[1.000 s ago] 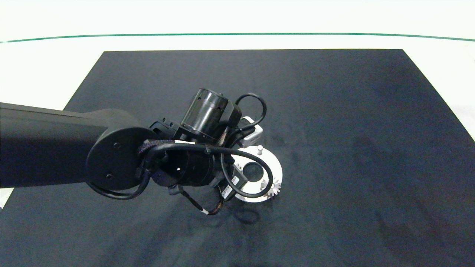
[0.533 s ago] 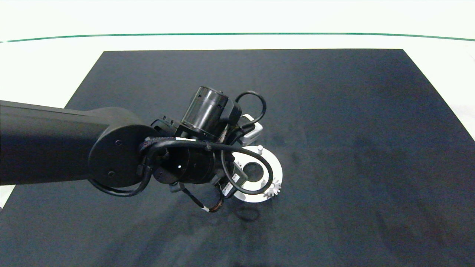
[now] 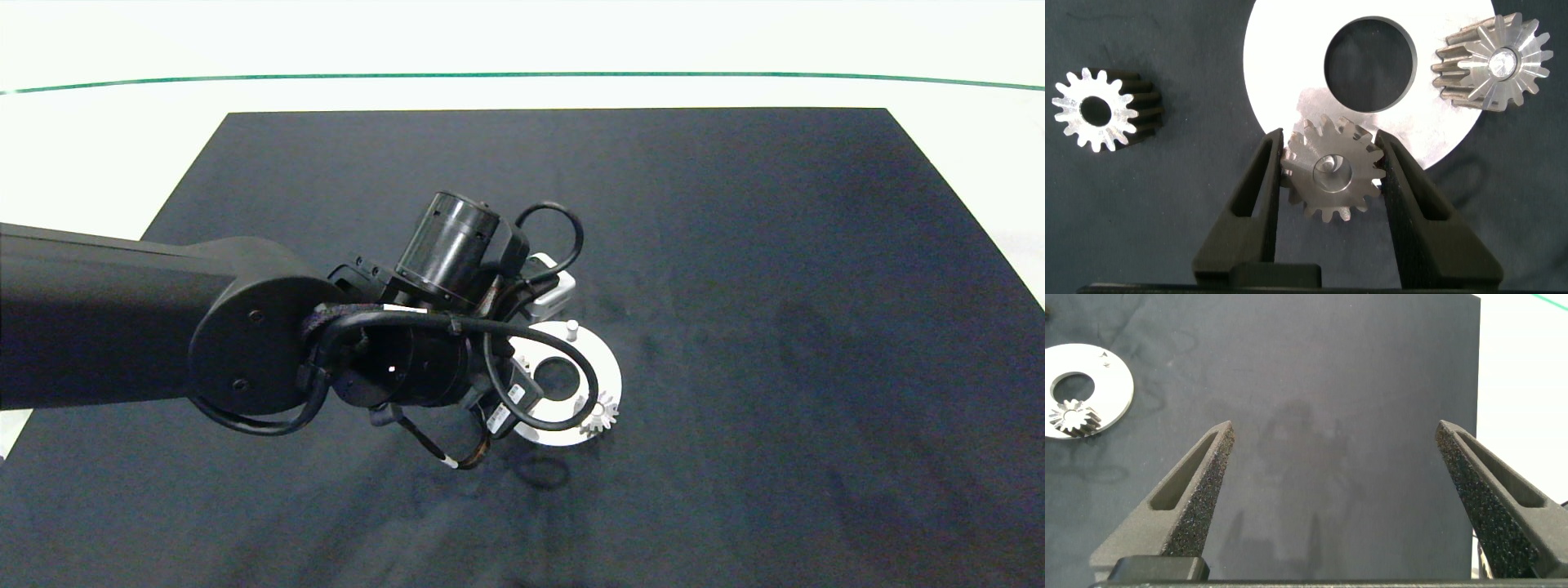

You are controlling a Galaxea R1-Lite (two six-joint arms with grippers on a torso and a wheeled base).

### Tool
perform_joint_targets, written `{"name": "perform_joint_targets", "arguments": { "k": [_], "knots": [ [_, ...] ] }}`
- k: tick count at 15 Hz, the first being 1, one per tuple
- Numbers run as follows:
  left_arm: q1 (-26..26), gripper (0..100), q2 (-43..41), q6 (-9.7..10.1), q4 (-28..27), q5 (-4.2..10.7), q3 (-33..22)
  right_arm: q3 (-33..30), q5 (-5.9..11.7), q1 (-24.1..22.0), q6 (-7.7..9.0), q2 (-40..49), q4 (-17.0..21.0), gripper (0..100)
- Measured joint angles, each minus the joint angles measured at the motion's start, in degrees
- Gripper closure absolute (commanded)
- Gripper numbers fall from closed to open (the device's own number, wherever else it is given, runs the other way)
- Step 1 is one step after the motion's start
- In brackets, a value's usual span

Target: Install three planetary gears onto the carrier pins

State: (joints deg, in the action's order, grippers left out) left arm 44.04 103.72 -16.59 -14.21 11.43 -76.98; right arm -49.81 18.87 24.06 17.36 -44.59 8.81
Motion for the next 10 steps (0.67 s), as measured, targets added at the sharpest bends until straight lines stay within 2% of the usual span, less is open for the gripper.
{"name": "perform_joint_targets", "arguments": {
  "k": [10],
  "knots": [
    [0.41,78,-0.63,0.33,0.33,0.13,2.01,0.0,0.01,0.0,0.0,0.3,0.02,0]
  ]
}}
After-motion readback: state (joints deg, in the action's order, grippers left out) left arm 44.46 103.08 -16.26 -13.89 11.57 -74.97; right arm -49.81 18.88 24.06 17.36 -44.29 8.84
